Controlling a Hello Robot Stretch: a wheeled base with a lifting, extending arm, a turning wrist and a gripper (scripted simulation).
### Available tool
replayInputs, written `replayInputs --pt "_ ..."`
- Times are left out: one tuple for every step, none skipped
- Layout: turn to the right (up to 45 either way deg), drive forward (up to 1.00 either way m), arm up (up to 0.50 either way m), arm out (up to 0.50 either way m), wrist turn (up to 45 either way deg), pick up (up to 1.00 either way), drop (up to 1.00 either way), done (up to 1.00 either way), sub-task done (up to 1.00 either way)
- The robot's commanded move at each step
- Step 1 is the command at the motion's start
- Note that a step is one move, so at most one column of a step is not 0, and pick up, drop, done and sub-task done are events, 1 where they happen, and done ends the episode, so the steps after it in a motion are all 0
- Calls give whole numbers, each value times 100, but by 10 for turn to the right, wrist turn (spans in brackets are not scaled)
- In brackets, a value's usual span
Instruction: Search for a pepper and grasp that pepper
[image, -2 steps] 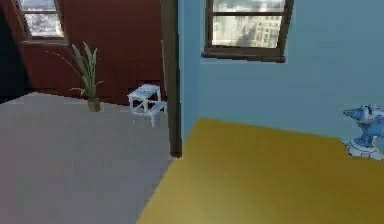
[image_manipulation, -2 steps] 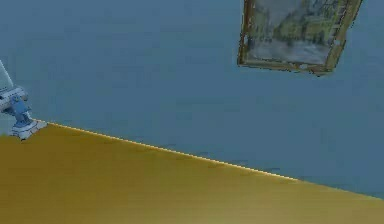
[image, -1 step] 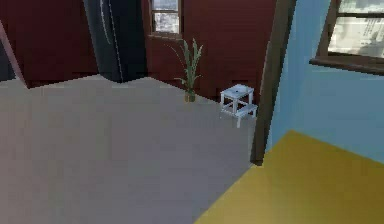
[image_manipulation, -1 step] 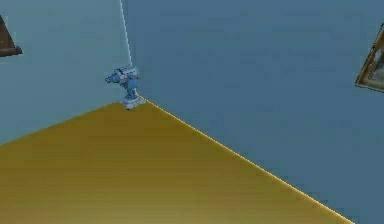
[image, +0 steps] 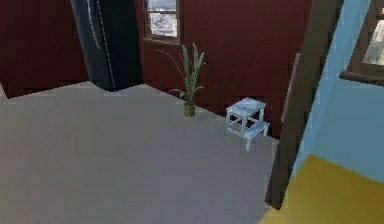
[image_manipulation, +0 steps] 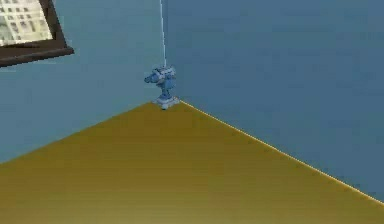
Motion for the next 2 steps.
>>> replayInputs --pt "-450 0 0 0 0 0 0 0 0" --pt "-30 0 0 0 0 0 0 0 0"
